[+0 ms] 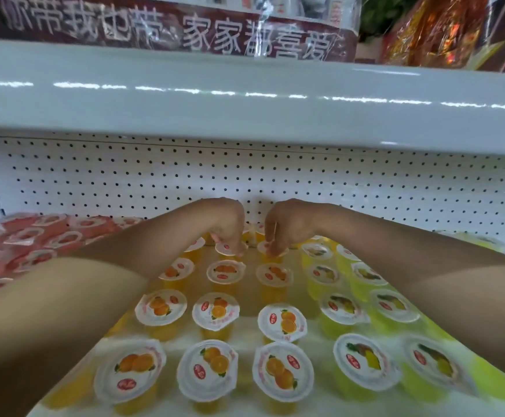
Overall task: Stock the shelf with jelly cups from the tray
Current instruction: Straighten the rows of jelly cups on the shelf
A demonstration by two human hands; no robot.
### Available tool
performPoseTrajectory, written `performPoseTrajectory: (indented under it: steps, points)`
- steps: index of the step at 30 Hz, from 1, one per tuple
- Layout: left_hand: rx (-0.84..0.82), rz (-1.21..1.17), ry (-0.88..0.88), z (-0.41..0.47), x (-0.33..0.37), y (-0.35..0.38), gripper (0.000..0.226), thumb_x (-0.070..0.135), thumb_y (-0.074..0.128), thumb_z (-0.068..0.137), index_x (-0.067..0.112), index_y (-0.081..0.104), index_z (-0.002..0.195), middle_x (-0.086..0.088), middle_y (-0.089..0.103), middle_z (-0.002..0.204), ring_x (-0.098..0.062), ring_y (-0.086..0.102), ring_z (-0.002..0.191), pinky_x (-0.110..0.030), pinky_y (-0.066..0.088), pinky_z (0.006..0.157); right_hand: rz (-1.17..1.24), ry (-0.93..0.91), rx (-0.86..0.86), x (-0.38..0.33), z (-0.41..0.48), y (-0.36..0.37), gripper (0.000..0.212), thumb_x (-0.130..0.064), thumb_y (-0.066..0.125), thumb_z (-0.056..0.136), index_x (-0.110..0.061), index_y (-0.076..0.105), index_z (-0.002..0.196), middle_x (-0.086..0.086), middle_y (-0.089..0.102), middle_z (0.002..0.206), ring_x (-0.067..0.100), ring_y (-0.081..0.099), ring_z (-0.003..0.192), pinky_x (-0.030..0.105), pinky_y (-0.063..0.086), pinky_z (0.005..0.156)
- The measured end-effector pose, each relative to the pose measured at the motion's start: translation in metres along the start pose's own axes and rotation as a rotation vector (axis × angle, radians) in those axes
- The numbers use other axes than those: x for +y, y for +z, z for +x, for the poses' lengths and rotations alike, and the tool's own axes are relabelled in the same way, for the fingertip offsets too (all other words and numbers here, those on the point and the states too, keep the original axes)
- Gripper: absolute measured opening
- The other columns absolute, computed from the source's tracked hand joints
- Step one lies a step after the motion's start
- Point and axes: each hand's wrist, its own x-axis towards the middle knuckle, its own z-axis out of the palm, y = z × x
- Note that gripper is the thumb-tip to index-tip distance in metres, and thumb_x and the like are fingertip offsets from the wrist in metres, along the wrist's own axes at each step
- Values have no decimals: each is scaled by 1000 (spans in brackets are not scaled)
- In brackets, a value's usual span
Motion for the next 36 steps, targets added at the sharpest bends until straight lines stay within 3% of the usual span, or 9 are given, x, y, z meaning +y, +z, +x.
performPoseTrajectory:
  steps: [5, 9, 12, 14, 18, 23, 28, 33, 36]
  points:
    - [38, 15, 33, -8, 1, -2, 57, 48, 70, 85, 10, 61, 127, -6, 61, 130, -23, 61, 113, -28, 48, 91, 6, 31, 19, -3, 2, 1, 50, -46, 79, 76, -18, 70, 116, -2, 66, 118, 19, 60, 106, 35, 52, 93]
    - [72, 11, 56, -17, -3, 0, 55, 48, 70, 84, 11, 63, 124, -5, 63, 124, -22, 60, 111, -26, 45, 84, -16, 38, 50, -7, -6, -2, 53, -49, 77, 77, -17, 69, 118, -1, 66, 117, 19, 60, 106, 35, 52, 92]
    - [100, -16, 74, -26, -6, -2, 58, 51, 73, 80, 11, 64, 121, -5, 64, 122, -23, 60, 110, -28, 47, 87, -9, 14, 66, -13, -19, -7, 53, -52, 75, 77, -18, 69, 117, -4, 68, 112, 17, 61, 101, 32, 52, 88]
    - [104, -69, 79, -34, -8, -5, 59, 50, 78, 76, 10, 65, 117, -5, 67, 114, -22, 64, 101, -29, 51, 84, -9, 1, 27, -17, -31, -11, 53, -55, 75, 76, -20, 70, 115, -6, 68, 109, 15, 61, 99, 32, 52, 89]
    - [-7, -130, 86, -43, -5, -3, 47, 45, 80, 75, 7, 69, 100, -2, 66, 82, -14, 62, 70, -21, 53, 59, -27, -19, -79, -25, -50, -7, 49, -60, 73, 74, -21, 74, 103, -7, 69, 100, 16, 63, 96, 35, 53, 87]
    - [-44, -26, 79, -45, 2, 13, 41, 50, 81, 72, 12, 67, 83, -3, 68, 84, -16, 68, 73, -20, 55, 56, -50, 0, -102, -31, -53, 5, 61, -58, 75, 71, -14, 69, 114, 5, 70, 107, 25, 63, 105, 42, 52, 92]
    - [18, -9, 130, -43, 3, 16, 39, 49, 81, 72, 17, 58, 66, 4, 58, 67, -12, 61, 61, -19, 42, 48, -59, 18, -93, -29, -53, 5, 57, -55, 77, 70, -18, 69, 112, 2, 69, 107, 23, 64, 103, 42, 54, 91]
    - [42, -13, 141, -47, 2, 16, 41, 49, 81, 72, 19, 54, 67, 6, 55, 64, -10, 58, 57, -19, 40, 48, -55, 20, -104, -27, -53, 5, 58, -53, 77, 71, -15, 68, 113, 4, 70, 109, 24, 63, 107, 42, 53, 92]
    - [97, -57, 107, -48, -6, 7, 43, 55, 79, 71, 16, 60, 74, 5, 61, 65, -11, 60, 60, -23, 42, 53, -17, 24, -46, -25, -54, 0, 58, -56, 75, 73, -15, 68, 113, 0, 69, 106, 22, 62, 105, 37, 53, 86]
